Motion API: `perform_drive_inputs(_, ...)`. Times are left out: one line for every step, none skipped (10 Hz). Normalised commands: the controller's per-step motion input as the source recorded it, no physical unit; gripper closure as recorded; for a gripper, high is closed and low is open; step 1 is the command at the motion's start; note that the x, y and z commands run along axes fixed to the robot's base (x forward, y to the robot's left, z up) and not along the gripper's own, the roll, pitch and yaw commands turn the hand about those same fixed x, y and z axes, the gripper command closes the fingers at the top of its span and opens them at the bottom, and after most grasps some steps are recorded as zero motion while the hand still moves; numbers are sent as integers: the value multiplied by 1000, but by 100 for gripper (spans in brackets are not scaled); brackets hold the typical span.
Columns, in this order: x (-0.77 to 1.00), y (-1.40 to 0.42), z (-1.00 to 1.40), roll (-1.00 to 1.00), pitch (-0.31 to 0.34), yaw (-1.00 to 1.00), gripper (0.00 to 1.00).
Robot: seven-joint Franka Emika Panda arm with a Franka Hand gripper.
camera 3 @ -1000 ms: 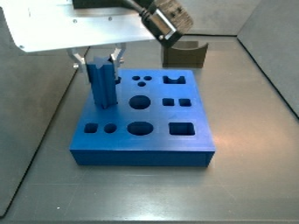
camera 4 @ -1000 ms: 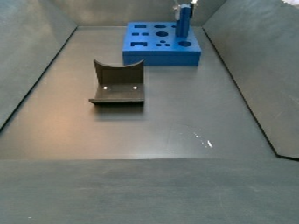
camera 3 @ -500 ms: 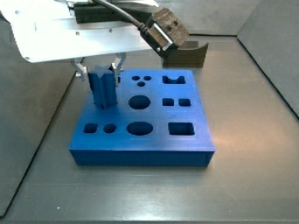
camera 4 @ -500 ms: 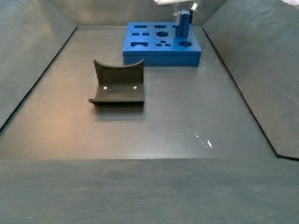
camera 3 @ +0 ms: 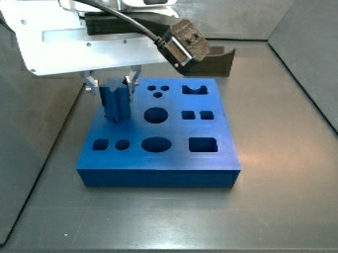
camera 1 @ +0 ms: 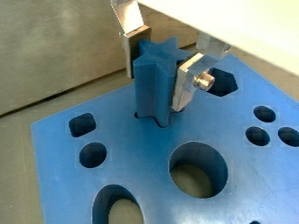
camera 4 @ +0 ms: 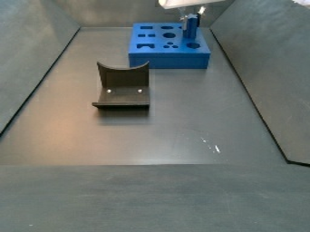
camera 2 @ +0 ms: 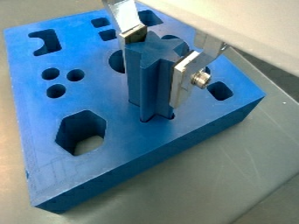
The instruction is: Insert the star object.
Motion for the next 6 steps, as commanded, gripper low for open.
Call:
perform_drive_inputs(289, -46, -846, 260, -24, -74, 100)
perform_drive_inputs(231, -100, -940, 176, -63, 0, 100)
perform_drive_inputs(203, -66, -954, 100, -114, 0, 100)
perform_drive_inputs(174, -34, -871, 131, -133, 11, 100)
perform_drive_inputs(146, -49, -829, 144, -147, 11, 100)
perform_drive_inputs(0, -234, -691, 64, -276, 71, 100)
